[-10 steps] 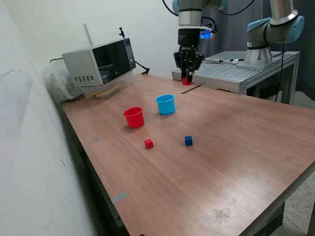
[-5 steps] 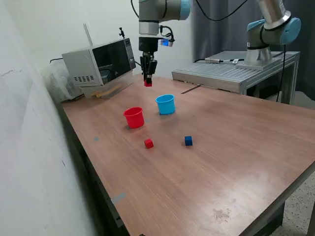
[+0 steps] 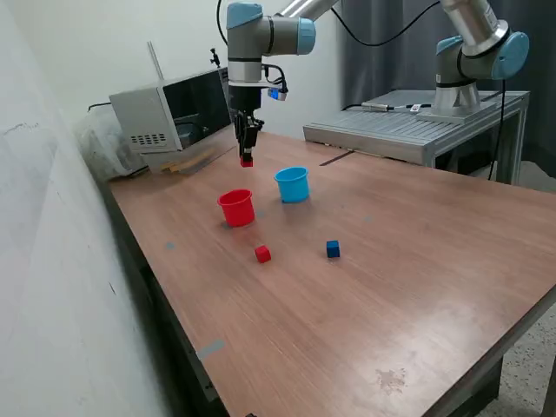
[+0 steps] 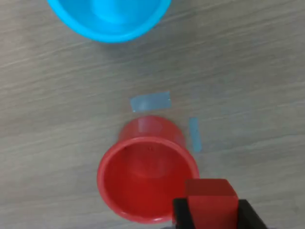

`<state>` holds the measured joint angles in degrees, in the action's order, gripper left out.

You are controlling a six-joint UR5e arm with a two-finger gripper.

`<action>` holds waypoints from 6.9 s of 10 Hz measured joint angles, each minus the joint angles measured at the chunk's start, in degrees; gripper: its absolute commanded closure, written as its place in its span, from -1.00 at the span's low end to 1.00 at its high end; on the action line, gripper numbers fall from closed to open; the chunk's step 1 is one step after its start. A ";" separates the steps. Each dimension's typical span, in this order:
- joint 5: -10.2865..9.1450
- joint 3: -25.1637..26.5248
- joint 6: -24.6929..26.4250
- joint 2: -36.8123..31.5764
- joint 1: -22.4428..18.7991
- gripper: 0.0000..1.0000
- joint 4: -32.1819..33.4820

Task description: Place red objects in the red bin, and blue objects in the blue bin.

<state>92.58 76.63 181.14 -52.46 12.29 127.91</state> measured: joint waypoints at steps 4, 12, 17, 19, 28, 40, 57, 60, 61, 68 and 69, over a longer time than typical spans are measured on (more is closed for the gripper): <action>-0.03 -1.91 0.00 3.83 0.04 1.00 1.16; 0.06 -2.57 0.00 5.26 0.50 -1.00 2.58; 0.12 -1.01 0.00 3.51 -0.34 -1.00 2.34; 0.02 1.83 0.00 -0.87 -3.33 -1.00 2.20; -0.45 2.25 0.64 -8.33 -13.41 -1.00 0.17; -0.43 -15.28 2.30 19.15 -13.44 -1.00 3.91; -0.23 -19.24 2.20 23.78 -11.41 1.00 4.98; -0.04 -19.31 1.65 23.73 -10.41 1.00 4.86; 0.13 -19.07 1.00 23.05 -10.25 1.00 4.65; 0.46 -9.35 -1.06 9.68 -6.61 1.00 3.20; 0.44 -9.14 -1.15 9.53 -4.34 1.00 2.94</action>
<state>93.02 67.49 179.99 -42.93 7.95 130.86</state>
